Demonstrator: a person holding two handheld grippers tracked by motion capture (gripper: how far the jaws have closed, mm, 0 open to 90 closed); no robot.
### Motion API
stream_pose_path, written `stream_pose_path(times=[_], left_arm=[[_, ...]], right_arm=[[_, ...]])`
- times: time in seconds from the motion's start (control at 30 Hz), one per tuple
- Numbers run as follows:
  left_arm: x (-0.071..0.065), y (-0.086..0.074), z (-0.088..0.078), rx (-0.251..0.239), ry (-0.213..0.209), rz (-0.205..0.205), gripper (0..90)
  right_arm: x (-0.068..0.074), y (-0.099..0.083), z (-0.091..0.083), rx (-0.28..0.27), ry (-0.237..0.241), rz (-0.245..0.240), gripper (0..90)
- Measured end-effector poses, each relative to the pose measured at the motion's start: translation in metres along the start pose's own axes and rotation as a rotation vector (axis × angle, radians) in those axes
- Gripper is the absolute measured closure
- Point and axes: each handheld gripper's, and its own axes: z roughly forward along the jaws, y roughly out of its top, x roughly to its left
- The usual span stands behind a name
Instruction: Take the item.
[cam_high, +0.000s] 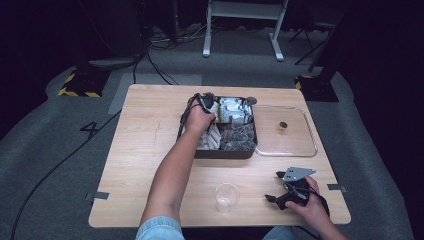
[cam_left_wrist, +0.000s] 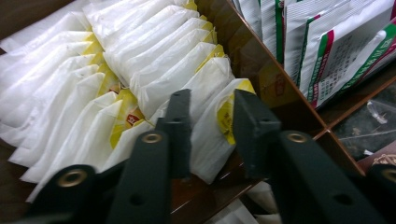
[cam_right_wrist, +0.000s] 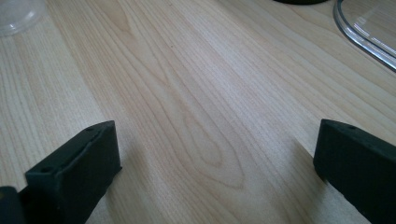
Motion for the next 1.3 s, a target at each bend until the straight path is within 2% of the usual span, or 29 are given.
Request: stream_pose_path(times=[0.1,0.27,0.43,0.63,0.9,0.97,1.0,1.13,1.2,1.3], left_arm=[[0.000,0.000,-0.002,0.005,-0.001,0.019,79.7],[0.002,0.000,-0.005,0.008,-0.013,0.012,89.6],[0.002,0.000,-0.009,0.000,-0.011,0.014,90.0],[0.001,0.002,-0.022,-0.032,-0.006,0.018,90.0],[-0.003,0.005,-0.048,-0.082,-0.012,0.032,90.0],[-0.005,0.007,-0.061,-0.111,-0.023,0.038,90.0],[-0.005,0.007,-0.061,-0.111,-0.023,0.038,90.0],[-0.010,0.008,-0.083,-0.158,-0.044,0.066,90.0],[-0.012,0.008,-0.088,-0.171,-0.051,0.069,90.0],[-0.018,0.005,-0.107,-0.207,-0.059,0.102,90.0]], right_arm=[[0.000,0.000,0.000,0.000,0.000,0.000,0.5],[0.000,0.000,0.000,0.000,0.000,0.000,0.5],[0.000,0.000,0.000,0.000,0.000,0.000,0.5],[0.000,0.000,0.000,0.000,0.000,0.000,0.5],[0.000,0.000,0.000,0.000,0.000,0.000,0.5],[0.000,0.000,0.000,0.000,0.000,0.000,0.5],[0.000,0.000,0.000,0.000,0.000,0.000,0.5],[0.000,0.000,0.000,0.000,0.000,0.000,0.5],[0.000,0.000,0.000,0.001,0.000,0.001,0.5],[0.000,0.000,0.000,0.001,0.000,0.001,0.5]])
